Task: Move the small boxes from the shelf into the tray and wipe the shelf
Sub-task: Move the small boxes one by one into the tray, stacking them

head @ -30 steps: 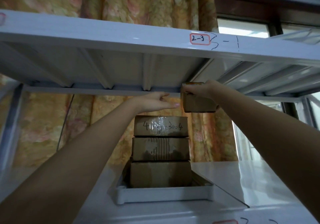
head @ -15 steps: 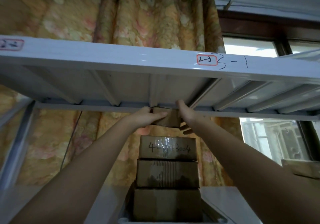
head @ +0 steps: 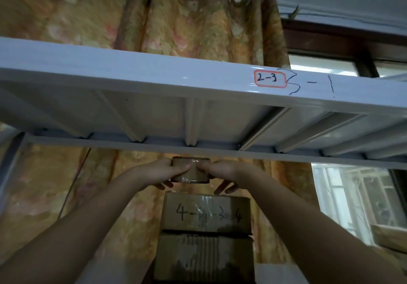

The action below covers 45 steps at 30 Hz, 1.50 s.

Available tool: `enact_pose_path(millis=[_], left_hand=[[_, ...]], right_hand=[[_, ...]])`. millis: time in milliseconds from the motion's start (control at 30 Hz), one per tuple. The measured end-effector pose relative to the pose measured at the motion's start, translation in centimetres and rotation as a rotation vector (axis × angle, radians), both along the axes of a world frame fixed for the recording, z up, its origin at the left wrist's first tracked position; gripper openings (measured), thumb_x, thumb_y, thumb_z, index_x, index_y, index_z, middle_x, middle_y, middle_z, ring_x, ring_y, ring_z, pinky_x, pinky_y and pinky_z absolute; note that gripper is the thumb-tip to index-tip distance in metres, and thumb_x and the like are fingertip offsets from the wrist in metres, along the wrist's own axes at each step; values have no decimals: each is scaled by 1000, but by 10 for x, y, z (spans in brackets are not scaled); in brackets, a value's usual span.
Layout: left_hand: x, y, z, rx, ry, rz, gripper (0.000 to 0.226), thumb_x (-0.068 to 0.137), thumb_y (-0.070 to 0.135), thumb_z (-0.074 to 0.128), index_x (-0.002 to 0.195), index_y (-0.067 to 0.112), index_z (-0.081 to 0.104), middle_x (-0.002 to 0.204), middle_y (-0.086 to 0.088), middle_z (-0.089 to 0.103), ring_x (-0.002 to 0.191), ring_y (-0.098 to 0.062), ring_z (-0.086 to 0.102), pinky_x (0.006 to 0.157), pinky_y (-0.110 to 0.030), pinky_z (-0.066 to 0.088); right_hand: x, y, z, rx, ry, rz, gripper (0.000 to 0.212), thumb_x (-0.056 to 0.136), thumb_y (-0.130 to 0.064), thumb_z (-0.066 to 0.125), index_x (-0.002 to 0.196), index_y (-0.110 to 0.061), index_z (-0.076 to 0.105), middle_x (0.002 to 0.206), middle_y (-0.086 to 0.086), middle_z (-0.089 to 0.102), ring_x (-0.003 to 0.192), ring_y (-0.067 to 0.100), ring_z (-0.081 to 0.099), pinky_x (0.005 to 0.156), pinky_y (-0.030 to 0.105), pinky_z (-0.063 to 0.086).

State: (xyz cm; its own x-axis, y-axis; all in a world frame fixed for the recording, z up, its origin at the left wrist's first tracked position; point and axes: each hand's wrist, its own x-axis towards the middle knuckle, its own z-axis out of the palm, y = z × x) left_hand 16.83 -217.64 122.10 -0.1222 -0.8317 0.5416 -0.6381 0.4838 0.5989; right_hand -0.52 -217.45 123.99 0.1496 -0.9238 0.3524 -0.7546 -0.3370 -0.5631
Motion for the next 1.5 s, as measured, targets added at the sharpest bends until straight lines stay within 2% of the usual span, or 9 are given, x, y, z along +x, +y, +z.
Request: enact_pose_path(millis=[67,267,800,967,1167,1233,1300,1367,1500], left_hand=[[2,-6,5,1,-2,8,36,90,55,50,110,25,51,101,5,62,97,-20,65,90,-37,52],[6,-18,9,-52,23,36,40,88,51,56,115,22,49,102,1,62,97,-19,63,84,-34,52],[12,-31,-11,16,79,18,38,85,53,58,110,27,45,99,2,64,88,-12,66,77,-27,54],[16,-36,-24,18,147,-67,89,47,78,67,114,22,51,106,5,65,95,-6,65,79,-21,52],[13,-22,-23,71,134,-64,101,32,92,60,111,29,56,97,16,68,90,-1,67,82,-22,53],[11,-5,-23,126,58,-38,88,54,93,46,118,33,53,108,15,65,103,-10,63,97,-34,48],[13,10,-22,129,-3,73,76,83,77,27,141,28,38,137,4,49,119,-21,52,97,-33,41],[15,24,-21,91,-27,208,78,90,70,18,151,22,21,151,-5,34,118,-24,50,93,-34,43],[8,49,-15,99,-29,193,70,94,64,16,152,24,18,152,-8,33,123,-27,50,100,-38,42]], right_hand=[[-3,-7,10,7,65,33,59,92,-61,36,137,-23,43,136,-2,48,84,15,64,68,27,46],[-8,-17,11,33,95,131,58,97,-53,33,145,-21,32,145,0,42,113,21,59,92,36,45],[-14,-43,1,72,223,172,64,95,-59,32,140,-14,41,141,1,47,114,21,60,90,35,47],[-14,-42,-4,22,272,145,60,95,-58,34,133,-14,48,130,6,55,115,24,57,91,36,48],[-17,-28,-4,26,247,118,57,96,-53,36,135,-11,48,133,8,53,116,24,56,97,39,47],[-20,-18,-6,1,209,91,62,95,-54,37,140,-11,43,136,6,51,116,22,55,97,38,48],[-23,-6,-10,-77,172,49,64,95,-54,37,141,-10,40,135,8,52,116,24,55,96,39,47],[-27,6,-17,-194,132,13,59,97,-49,37,140,-7,41,136,10,51,119,28,53,95,39,45],[-37,30,-22,-352,206,-60,52,98,-41,38,132,-4,50,135,14,52,122,29,49,97,35,39]])
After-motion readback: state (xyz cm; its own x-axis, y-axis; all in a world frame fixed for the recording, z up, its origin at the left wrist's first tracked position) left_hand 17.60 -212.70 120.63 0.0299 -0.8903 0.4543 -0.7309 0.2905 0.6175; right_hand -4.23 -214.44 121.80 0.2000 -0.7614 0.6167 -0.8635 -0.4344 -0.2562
